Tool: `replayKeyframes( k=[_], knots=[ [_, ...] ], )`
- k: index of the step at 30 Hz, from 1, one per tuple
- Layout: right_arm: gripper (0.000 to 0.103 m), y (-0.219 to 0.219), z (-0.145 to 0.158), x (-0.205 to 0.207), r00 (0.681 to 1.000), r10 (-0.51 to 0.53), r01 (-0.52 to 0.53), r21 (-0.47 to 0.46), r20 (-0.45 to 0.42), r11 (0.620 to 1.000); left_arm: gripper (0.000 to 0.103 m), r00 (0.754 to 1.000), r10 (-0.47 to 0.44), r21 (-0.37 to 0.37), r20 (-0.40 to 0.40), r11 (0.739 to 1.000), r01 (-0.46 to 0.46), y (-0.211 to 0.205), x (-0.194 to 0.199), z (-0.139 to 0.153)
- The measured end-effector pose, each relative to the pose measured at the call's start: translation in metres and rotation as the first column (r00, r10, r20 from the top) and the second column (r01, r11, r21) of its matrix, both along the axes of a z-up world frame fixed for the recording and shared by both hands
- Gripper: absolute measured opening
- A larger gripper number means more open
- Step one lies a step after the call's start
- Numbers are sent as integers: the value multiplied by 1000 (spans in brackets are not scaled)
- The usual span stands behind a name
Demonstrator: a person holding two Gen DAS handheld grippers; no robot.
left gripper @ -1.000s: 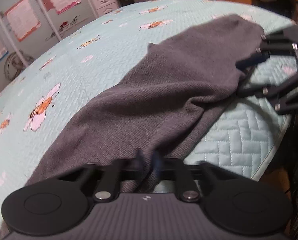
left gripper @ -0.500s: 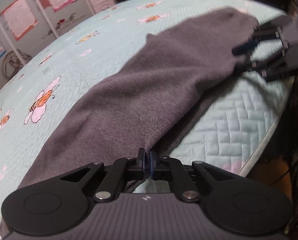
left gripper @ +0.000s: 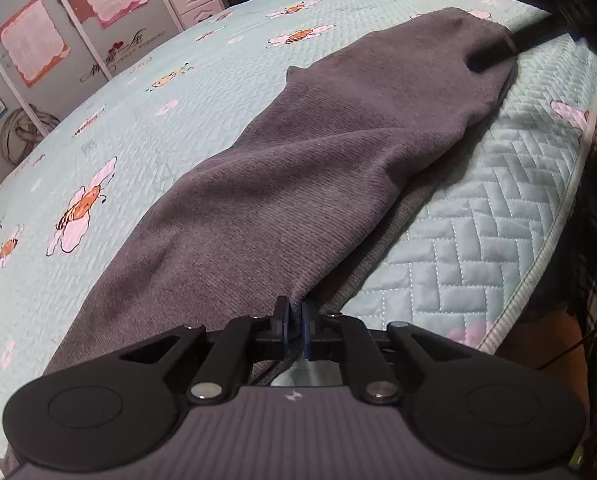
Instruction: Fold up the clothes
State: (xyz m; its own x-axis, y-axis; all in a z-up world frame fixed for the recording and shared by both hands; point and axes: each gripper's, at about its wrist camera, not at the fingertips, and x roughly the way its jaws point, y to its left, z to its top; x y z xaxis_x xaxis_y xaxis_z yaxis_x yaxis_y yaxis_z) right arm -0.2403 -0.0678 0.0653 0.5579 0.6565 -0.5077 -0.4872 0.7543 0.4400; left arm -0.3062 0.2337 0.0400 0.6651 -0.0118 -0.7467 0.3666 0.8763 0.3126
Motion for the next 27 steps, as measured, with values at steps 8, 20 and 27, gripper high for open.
replayKeyframes(
  k=[8,20,27],
  knots=[
    [46,-11,-10,20,993,-12,44,278,-115,959,7,1000,-25,17,-15,1000,25,-1,0,1],
    [37,-7,-50,31,974,-68,125,260,-216,958,5,996,-58,-59,-74,997,54,9,4,20],
    [38,-4,-39,43,976,34,67,450,-215,891,18,989,-80,-152,-124,986,60,20,10,40]
  ],
)
